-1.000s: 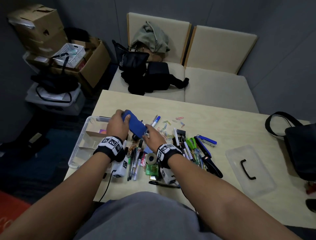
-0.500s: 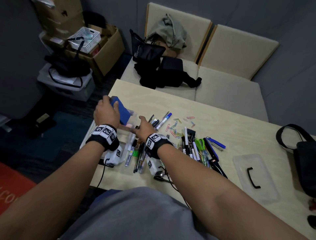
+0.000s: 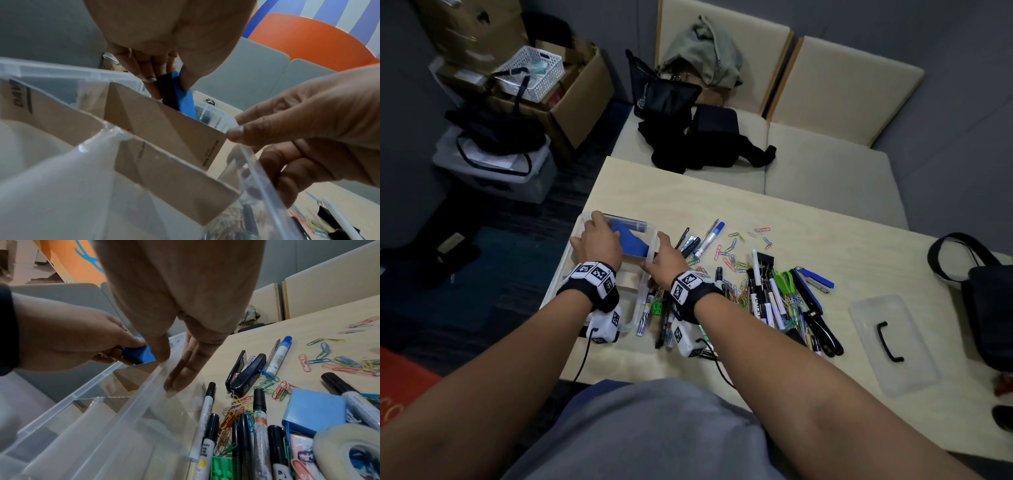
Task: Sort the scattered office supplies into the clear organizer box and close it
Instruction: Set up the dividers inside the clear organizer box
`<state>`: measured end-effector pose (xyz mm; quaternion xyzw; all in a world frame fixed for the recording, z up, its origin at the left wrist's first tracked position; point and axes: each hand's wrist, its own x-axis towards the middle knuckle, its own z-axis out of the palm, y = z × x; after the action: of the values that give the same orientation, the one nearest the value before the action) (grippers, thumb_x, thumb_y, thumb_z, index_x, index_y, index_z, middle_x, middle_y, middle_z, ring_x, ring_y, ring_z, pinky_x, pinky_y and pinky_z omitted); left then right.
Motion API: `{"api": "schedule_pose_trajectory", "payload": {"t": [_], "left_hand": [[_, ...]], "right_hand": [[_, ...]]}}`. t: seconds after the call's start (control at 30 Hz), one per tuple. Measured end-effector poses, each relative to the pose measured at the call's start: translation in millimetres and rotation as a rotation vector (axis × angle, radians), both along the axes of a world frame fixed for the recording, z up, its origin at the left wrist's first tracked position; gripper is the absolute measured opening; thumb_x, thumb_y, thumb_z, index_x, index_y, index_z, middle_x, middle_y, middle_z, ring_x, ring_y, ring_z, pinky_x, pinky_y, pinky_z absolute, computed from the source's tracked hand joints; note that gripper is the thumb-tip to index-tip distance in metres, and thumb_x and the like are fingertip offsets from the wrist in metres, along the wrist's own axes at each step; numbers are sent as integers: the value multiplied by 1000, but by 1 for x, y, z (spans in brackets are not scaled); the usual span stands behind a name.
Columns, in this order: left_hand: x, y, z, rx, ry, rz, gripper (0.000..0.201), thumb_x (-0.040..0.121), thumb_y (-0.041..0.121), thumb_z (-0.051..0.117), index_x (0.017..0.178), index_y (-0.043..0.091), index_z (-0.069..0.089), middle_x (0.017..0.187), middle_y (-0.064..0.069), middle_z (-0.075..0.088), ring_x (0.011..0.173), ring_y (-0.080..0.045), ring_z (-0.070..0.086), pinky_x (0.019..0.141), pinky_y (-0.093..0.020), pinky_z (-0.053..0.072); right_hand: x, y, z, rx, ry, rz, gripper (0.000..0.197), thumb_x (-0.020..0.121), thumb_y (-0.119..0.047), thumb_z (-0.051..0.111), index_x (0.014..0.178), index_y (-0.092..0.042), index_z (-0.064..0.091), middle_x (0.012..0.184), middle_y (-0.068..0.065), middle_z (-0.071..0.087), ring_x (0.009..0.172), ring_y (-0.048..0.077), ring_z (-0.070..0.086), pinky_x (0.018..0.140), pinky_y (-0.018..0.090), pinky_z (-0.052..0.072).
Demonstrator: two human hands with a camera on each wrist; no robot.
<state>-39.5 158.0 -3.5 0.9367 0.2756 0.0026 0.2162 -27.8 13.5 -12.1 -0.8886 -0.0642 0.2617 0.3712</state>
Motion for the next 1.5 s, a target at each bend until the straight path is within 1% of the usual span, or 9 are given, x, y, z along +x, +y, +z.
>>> {"api": "schedule_pose_trajectory", "payload": {"t": [0.23,0.47,0.6,0.83,0.93,1.03,1.2,1.37,1.5], "left_hand": [[9,8,-4,85,121,-63,26,96,16,53,118,4,46,121,-19,57,108,-38,56,98,-46,29],[12,18,-4,307,226,-127,24,89,11,53,111,4,61,123,-21,52,113,-37,47,99,-43,31],[19,21,-2,313,369,-165,23,91,13,50,111,7,60,124,-18,54,114,-34,49,102,-41,30],[32,26,-3,252,489,-186,14,87,14,52,99,11,59,91,-7,64,91,-29,61,106,-45,23],[34,24,0,245,590,-220,7,89,14,50,91,12,56,80,-3,58,91,-27,60,113,-50,14],[34,19,3,232,665,-286,16,90,12,48,75,15,53,72,-2,55,85,-25,58,114,-51,10],[36,23,-2,246,680,-418,18,91,10,49,74,15,54,72,-3,56,82,-24,56,114,-53,18],[41,25,-11,288,729,-515,8,88,21,57,86,17,62,80,-1,61,89,-23,63,113,-55,22],[41,24,-12,303,727,-580,5,89,19,56,85,17,59,80,0,59,89,-23,62,108,-54,29]], "right_hand": [[-4,-1,0,22,27,-13,77,94,-24,63,154,-22,15,107,17,67,89,29,64,61,28,42],[-5,-1,-7,23,25,-26,81,95,-27,61,156,-21,9,112,18,66,97,31,65,69,28,41],[-5,-1,-10,24,25,-30,82,94,-29,61,156,-23,9,114,19,66,98,31,65,73,29,46],[-5,-1,-8,9,22,-14,81,95,-28,60,156,-22,7,112,19,67,96,31,65,74,32,48],[-5,-2,-7,6,25,-10,81,95,-27,60,156,-22,7,108,18,68,92,30,66,70,30,47],[-5,-1,-6,5,34,-6,82,95,-27,60,156,-23,6,97,14,69,82,27,66,59,28,46],[-6,-1,-6,13,42,-14,81,96,-27,60,156,-24,6,93,13,70,76,24,65,52,25,42],[-5,-2,-9,12,40,3,81,96,-28,60,156,-25,5,88,13,70,75,25,67,60,28,48],[-5,-4,-11,28,43,16,81,96,-30,59,157,-24,5,86,12,71,76,26,67,68,34,54]]}}
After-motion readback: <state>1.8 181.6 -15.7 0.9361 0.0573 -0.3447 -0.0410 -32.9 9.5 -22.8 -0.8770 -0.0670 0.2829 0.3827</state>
